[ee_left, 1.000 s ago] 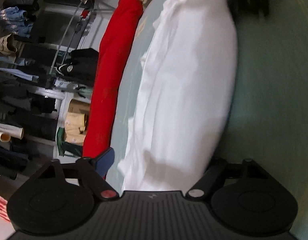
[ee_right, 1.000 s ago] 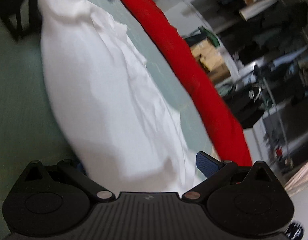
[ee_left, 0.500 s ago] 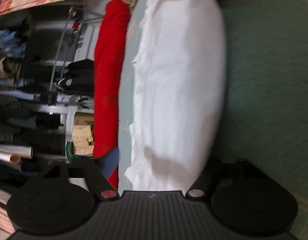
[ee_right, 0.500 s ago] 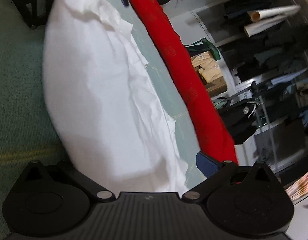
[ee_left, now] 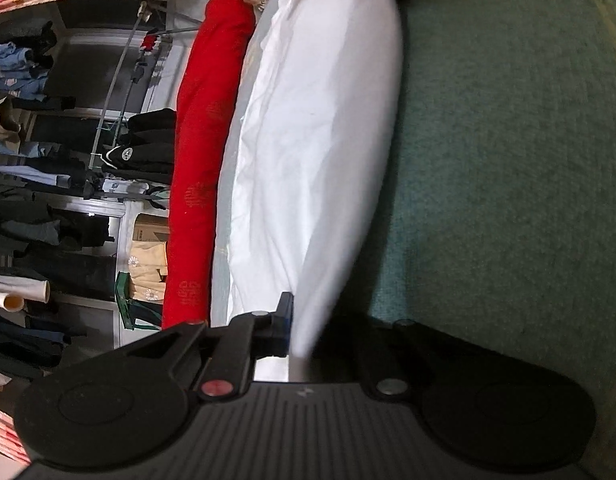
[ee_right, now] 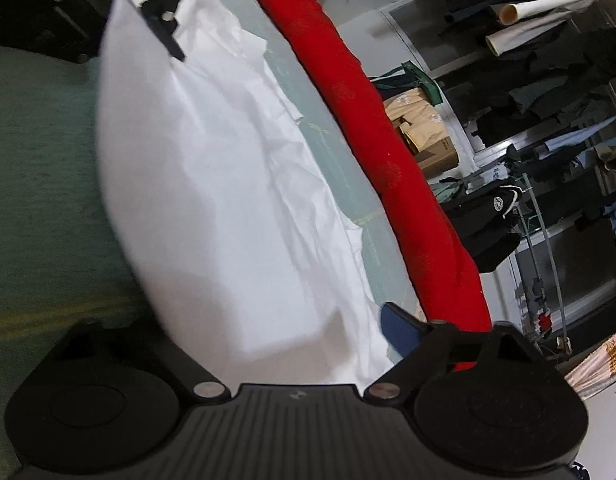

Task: Fold clothes
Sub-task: 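Close both grippers on the folded edge and lift it over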

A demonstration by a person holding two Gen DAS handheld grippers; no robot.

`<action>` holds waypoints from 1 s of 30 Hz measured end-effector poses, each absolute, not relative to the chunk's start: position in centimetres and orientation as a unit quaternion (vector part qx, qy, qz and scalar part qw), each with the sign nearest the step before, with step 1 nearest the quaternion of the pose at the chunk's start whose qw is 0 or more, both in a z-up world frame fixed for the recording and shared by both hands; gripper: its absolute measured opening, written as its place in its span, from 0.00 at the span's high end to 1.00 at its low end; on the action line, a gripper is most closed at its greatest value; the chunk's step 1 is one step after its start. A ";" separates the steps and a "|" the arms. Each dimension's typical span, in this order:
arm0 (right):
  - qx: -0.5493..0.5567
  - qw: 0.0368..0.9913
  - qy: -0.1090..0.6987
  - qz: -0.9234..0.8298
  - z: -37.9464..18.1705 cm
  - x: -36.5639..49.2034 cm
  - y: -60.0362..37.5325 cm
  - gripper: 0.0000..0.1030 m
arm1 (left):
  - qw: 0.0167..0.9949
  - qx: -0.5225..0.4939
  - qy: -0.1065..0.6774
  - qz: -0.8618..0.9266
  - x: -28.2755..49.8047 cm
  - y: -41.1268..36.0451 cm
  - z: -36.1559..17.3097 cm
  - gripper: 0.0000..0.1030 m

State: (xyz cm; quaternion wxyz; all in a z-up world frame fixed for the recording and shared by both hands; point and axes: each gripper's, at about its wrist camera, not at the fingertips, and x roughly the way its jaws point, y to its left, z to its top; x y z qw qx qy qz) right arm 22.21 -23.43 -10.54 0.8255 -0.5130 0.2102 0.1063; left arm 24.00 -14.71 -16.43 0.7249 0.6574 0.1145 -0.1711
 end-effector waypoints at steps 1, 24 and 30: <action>-0.515 0.824 0.209 0.115 -10.9 21.7 -23.3 0.33 | 0.725 0.657 0.115 -0.171 24.0 -14.7 -16.4 0.98; -0.518 0.816 0.219 0.130 -13.2 21.0 -22.4 0.91 | 0.703 0.703 0.058 -0.086 21.8 -15.6 -17.2 0.93; -0.514 0.820 0.215 0.128 -13.4 20.5 -22.5 0.91 | 0.698 0.712 0.042 -0.057 22.2 -16.3 -17.8 0.92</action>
